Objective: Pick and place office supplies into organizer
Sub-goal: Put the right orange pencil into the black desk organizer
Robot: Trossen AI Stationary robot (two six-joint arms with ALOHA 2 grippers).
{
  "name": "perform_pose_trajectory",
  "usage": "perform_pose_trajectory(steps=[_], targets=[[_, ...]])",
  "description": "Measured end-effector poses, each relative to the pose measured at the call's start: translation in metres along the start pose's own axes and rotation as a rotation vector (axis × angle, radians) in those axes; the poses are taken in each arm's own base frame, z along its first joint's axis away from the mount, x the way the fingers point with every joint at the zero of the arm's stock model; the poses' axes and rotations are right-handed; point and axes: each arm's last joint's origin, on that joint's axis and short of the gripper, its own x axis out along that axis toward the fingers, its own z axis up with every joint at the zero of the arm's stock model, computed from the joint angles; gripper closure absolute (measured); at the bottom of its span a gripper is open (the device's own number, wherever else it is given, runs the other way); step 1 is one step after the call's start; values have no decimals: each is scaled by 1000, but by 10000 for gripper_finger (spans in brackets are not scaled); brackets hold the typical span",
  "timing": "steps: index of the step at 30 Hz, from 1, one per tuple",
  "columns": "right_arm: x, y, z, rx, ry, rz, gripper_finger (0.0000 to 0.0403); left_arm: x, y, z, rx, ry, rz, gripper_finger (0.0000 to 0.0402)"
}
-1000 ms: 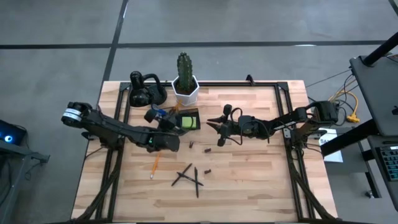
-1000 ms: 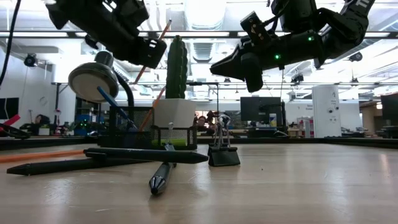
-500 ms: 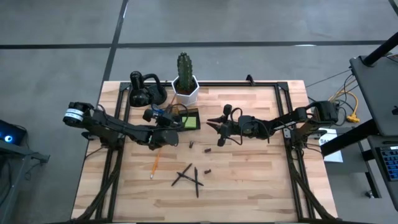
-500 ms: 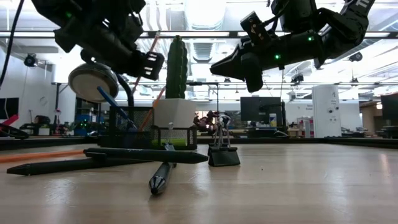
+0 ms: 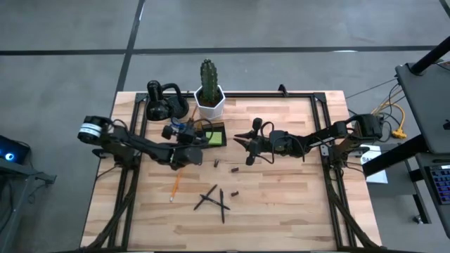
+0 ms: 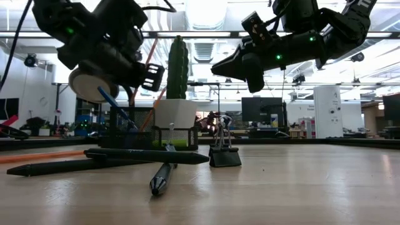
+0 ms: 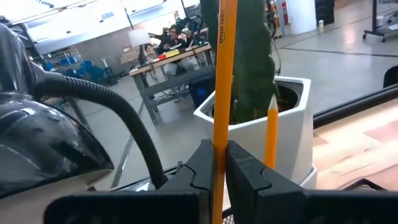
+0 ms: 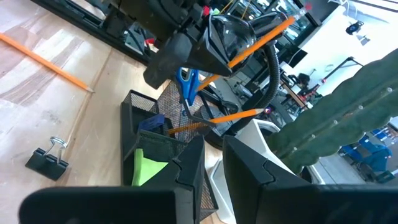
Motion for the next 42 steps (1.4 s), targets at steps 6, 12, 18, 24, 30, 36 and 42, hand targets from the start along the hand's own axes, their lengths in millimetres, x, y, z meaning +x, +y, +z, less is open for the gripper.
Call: perform_pose_trajectory(steps=[6, 12, 18, 24, 30, 36, 42], targets=[[0, 0, 0, 0, 0, 0, 355, 3, -2, -3, -21, 0, 17, 397], [0, 0, 0, 0, 0, 0, 355, 5, -1, -4, -84, 1, 25, 392], [0, 0, 0, 0, 0, 0, 355, 6, -1, -4, -87, 3, 25, 395], [0, 0, 0, 0, 0, 0, 355, 8, -3, -5, -88, 37, -32, 397], [0, 0, 0, 0, 0, 0, 355, 12, -5, -4, -96, 84, -104, 397], [0, 0, 0, 0, 0, 0, 355, 15, -5, -5, -103, 94, -113, 397], [0, 0, 0, 0, 0, 0, 355, 21, -6, -5, -122, 131, -166, 397]])
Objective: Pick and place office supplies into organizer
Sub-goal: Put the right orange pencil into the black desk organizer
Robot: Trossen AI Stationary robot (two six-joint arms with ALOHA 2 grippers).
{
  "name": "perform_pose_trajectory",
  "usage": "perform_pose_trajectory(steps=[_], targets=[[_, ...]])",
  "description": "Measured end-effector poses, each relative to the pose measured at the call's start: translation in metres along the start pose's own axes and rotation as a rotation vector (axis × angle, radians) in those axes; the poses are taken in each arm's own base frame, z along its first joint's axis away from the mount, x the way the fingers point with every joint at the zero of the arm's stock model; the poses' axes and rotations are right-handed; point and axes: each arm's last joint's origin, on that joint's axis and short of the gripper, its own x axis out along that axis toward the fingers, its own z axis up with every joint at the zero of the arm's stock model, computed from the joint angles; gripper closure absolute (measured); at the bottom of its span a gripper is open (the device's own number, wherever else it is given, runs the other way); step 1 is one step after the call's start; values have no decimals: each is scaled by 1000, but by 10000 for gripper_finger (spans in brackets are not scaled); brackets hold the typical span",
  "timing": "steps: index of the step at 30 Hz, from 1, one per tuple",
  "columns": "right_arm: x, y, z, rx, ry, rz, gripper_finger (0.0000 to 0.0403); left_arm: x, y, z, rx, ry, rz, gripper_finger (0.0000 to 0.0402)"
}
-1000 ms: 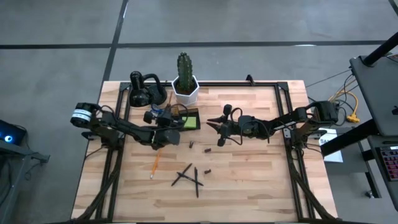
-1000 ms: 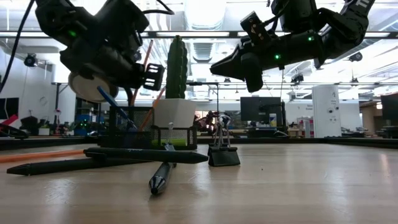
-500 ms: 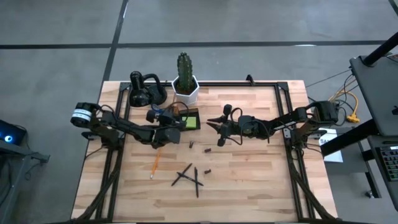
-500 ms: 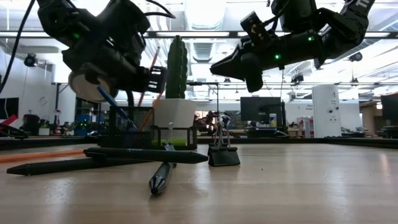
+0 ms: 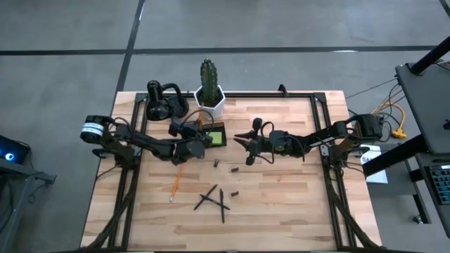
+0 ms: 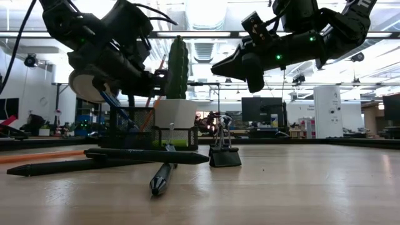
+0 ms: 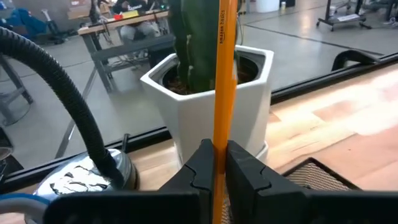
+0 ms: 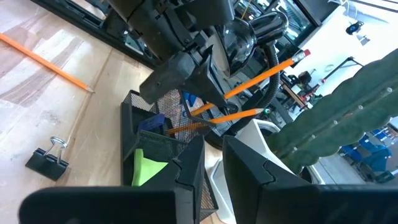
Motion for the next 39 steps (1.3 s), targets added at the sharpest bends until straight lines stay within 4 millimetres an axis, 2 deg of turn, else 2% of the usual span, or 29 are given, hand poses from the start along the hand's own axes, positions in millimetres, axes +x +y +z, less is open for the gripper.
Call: perform_pose_trajectory(steps=[39], targets=[[0, 0, 0, 0, 0, 0, 355, 1, 1, -5, 61, 64, -63, 388]])
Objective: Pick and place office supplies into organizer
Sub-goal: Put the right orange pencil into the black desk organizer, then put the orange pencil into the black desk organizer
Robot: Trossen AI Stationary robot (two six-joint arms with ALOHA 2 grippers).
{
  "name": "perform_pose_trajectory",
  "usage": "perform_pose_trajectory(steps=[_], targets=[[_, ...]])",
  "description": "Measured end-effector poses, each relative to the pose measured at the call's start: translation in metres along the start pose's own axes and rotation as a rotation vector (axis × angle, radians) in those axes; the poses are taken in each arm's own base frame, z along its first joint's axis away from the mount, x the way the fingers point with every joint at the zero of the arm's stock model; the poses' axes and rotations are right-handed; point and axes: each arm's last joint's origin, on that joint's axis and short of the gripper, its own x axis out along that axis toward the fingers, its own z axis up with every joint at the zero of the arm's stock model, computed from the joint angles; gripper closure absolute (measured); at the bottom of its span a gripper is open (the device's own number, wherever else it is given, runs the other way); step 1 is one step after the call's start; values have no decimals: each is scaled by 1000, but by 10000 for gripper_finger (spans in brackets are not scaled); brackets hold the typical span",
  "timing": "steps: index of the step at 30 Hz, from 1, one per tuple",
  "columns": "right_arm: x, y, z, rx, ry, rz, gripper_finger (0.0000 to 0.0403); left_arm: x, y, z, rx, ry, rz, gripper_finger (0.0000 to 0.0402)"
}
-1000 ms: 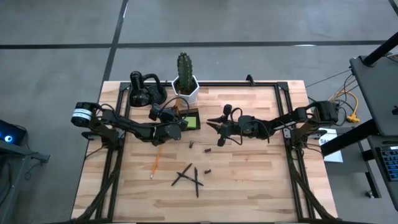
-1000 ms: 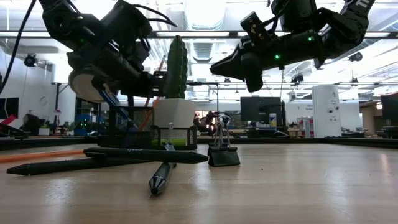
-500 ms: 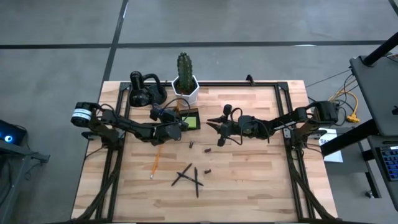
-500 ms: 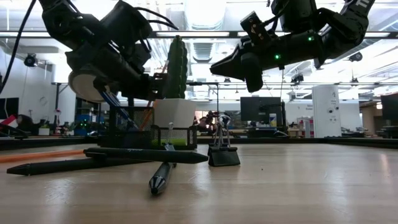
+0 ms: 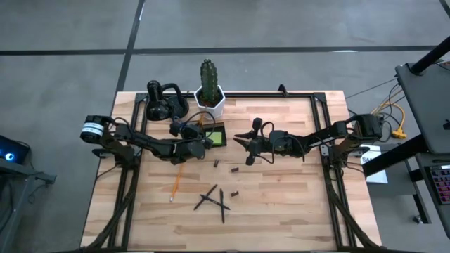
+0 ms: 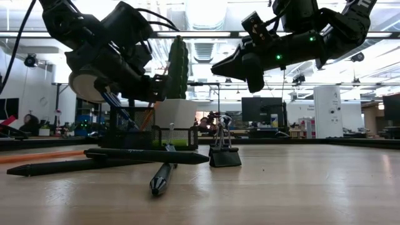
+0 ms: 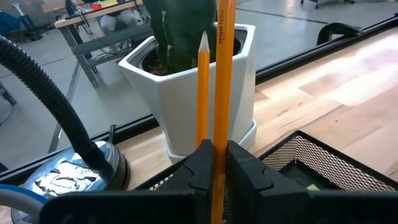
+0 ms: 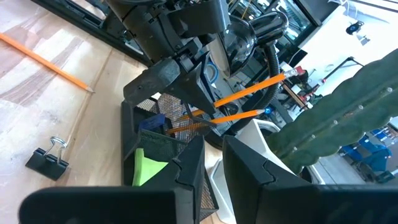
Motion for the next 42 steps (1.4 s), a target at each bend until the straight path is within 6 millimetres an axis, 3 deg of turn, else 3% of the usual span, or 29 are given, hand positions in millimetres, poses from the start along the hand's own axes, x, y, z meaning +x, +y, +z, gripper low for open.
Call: perform_pose_trajectory(steps=[12, 22, 29, 35, 42], targets=[[0, 0, 0, 0, 0, 0, 355, 0, 0, 0, -2, 7, -14, 328], [0, 0, 0, 0, 0, 0, 355, -4, -2, 3, 51, -6, -32, 324], [0, 0, 0, 0, 0, 0, 355, -18, -10, 20, 152, -29, -125, 323], [0, 0, 0, -1, 2, 1, 355, -33, -18, 35, 181, -21, -325, 323], [0, 0, 0, -1, 2, 2, 355, -51, -24, 45, 179, 155, -910, 323]])
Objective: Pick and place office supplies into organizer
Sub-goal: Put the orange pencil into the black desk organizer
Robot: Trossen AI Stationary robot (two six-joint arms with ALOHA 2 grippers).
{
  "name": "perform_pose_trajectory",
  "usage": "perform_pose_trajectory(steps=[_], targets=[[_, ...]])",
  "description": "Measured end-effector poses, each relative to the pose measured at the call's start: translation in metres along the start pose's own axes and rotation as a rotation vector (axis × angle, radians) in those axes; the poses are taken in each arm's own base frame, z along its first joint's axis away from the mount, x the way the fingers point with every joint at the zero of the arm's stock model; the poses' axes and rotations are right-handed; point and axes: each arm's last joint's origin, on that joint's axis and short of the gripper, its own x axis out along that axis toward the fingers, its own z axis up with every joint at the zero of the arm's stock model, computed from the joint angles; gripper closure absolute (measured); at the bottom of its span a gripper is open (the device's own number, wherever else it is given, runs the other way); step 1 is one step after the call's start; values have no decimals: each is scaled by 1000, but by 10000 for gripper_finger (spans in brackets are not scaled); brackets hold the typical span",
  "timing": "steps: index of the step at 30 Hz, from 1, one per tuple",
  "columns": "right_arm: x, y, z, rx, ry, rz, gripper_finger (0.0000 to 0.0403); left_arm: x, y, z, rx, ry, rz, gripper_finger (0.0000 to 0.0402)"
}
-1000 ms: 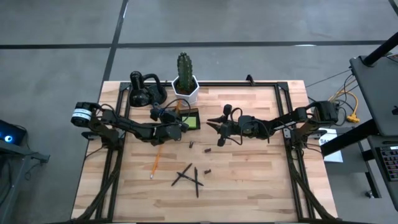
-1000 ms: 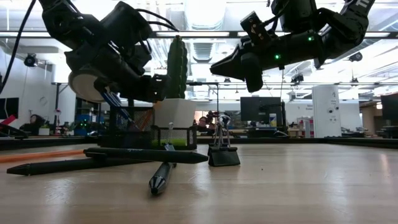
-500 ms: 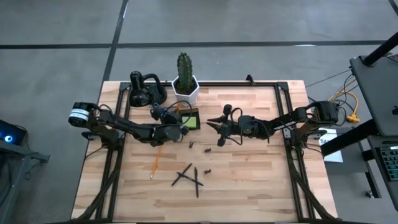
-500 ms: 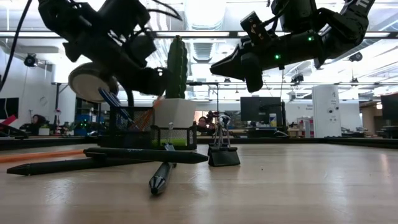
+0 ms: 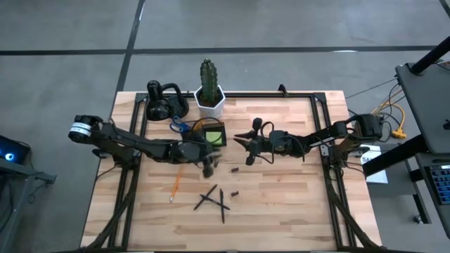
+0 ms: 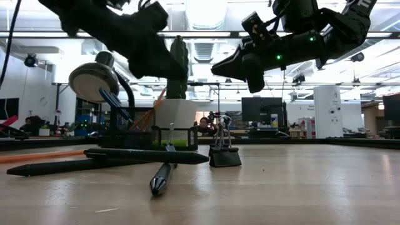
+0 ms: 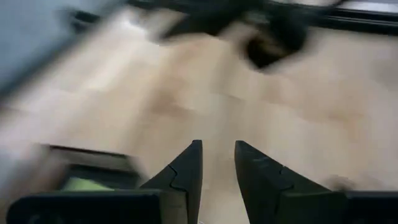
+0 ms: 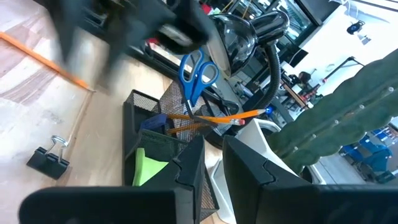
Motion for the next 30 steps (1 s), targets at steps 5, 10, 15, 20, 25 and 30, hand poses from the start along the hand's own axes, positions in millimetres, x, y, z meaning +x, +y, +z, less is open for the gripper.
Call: perform_pose_trajectory(steps=[5, 10, 15, 20, 25, 30], targets=[[0, 0, 0, 1, -1, -1, 355, -12, -5, 7, -215, 68, -220, 323], [0, 0, 0, 1, 0, -1, 355, -23, -3, 2, -523, 256, -227, 324], [0, 0, 0, 3, -1, -1, 355, -35, 0, -15, -785, 528, -80, 324], [0, 0, 0, 4, -2, -1, 355, -47, -4, -23, -885, 690, -2, 324], [0, 0, 0, 4, -2, -1, 355, -47, -11, -27, -928, 757, 61, 324], [0, 0, 0, 4, -1, -1, 355, -47, -18, -35, -973, 904, 199, 324]])
